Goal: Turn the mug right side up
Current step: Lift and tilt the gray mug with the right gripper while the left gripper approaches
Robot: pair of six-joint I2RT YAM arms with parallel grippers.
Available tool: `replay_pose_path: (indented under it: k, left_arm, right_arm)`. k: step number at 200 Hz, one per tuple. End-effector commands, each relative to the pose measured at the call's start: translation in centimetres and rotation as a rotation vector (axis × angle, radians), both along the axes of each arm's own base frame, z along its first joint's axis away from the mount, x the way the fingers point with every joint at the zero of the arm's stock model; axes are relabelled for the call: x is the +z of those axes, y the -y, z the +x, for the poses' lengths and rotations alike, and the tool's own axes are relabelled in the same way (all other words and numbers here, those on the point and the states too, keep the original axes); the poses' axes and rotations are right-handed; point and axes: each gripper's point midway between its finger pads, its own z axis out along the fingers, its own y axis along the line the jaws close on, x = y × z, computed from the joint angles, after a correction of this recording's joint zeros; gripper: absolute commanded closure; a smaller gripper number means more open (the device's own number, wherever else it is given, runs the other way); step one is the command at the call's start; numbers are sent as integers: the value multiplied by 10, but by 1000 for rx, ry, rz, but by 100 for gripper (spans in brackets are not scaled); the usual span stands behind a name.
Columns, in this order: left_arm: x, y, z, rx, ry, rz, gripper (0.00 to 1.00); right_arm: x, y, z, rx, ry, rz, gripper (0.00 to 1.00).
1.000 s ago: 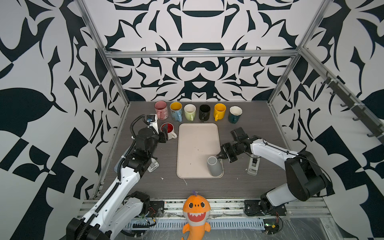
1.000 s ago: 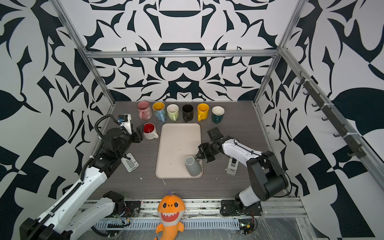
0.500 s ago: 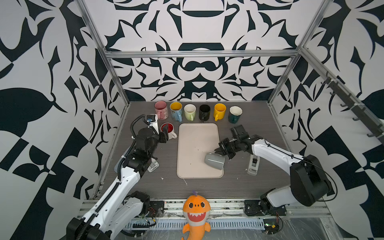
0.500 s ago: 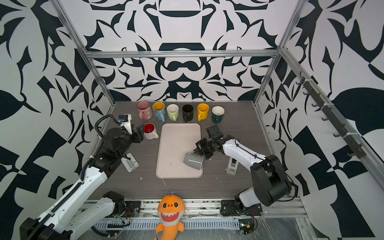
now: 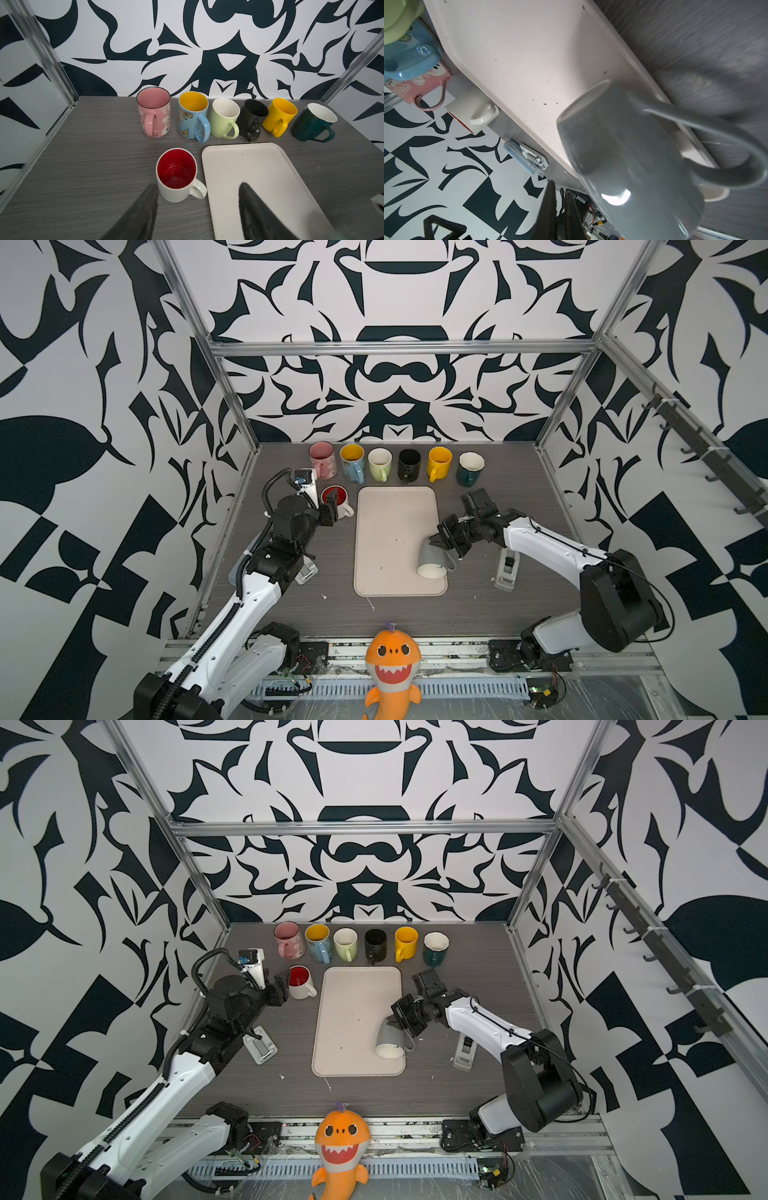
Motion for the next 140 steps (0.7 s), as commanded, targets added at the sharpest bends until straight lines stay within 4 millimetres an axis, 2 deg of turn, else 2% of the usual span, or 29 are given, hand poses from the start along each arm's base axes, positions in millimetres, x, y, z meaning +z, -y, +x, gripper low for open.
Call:
replay_pose_path:
  k: [1, 60, 85, 106, 131, 140]
  left_arm:
    - [10, 1, 3, -2, 18, -24, 35]
    - [12, 4, 4, -15, 20, -32, 35]
    - [14, 14, 5, -56, 9, -61, 43]
    - [17, 31, 6, -132, -18, -121, 52]
    - [17, 60, 7, -241, -81, -209, 70]
    - [16, 74, 7, -285, -104, -228, 77]
  right_arm:
    - [15, -5, 3, 47, 48, 8, 100]
    - [18, 18, -14, 118, 87, -88, 100]
    - [19, 37, -19, 121, 103, -148, 99]
    - [15, 53, -19, 124, 115, -191, 86]
    - [5, 63, -16, 157, 102, -200, 64]
    - [0, 65, -17, 183, 78, -207, 60]
